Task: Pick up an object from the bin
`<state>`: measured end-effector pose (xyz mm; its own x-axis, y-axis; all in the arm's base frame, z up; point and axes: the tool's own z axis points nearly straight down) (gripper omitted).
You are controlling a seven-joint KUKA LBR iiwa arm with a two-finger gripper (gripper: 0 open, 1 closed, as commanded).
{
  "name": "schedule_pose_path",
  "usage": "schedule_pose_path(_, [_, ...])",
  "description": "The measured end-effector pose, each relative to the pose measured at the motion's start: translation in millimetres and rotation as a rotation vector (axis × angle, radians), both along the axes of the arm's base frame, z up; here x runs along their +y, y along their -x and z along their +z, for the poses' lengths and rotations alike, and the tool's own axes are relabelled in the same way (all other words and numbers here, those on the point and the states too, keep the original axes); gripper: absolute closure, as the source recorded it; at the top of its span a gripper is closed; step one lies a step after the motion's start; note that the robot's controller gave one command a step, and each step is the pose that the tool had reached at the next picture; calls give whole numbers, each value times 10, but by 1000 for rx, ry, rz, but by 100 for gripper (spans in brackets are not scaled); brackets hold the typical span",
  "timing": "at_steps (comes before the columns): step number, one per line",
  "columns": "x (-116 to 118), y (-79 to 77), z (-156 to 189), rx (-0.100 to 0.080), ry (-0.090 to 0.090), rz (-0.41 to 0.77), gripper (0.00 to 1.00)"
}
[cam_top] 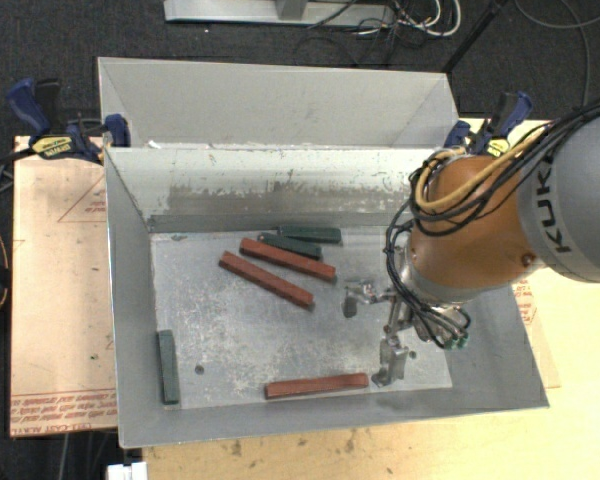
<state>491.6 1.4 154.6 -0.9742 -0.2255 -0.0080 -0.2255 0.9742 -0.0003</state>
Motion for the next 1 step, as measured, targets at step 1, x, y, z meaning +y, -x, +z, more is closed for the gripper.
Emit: schedule_pose_path(1, [35, -96, -688, 3, 1, 59, 0])
